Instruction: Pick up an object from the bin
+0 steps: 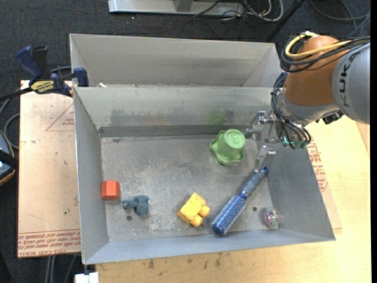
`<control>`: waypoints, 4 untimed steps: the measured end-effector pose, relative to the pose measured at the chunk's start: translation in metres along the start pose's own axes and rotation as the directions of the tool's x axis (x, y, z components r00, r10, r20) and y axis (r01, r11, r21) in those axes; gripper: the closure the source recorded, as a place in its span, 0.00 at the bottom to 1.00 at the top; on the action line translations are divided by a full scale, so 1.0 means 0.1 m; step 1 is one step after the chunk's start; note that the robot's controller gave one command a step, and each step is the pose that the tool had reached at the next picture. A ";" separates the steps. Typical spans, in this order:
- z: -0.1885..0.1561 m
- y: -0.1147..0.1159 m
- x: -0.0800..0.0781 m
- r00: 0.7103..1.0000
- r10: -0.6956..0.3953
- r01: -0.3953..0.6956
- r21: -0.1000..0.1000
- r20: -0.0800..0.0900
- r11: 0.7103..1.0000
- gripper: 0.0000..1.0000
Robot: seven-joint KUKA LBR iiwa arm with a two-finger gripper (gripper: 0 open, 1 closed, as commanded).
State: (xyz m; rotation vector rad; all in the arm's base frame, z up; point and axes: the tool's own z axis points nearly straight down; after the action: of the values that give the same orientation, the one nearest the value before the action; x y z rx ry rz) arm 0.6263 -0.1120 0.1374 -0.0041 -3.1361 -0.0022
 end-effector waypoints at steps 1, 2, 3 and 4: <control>0.56 0.14 0.30 0.946 0.325 -0.325 -0.004 0.022 0.946 0.00; 0.62 0.23 0.93 0.999 -0.020 0.020 0.003 0.027 1.000 0.00; 0.21 0.58 1.34 0.972 -0.232 0.232 0.012 0.040 0.973 0.00; 0.51 0.89 1.33 0.965 -0.256 0.256 0.015 0.057 0.967 0.00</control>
Offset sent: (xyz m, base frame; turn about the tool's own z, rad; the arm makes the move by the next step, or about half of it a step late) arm -0.0345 0.0145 -0.0603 0.3306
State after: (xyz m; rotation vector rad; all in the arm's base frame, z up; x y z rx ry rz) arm 0.4933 -0.0226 0.0873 0.4088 -3.1685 0.0082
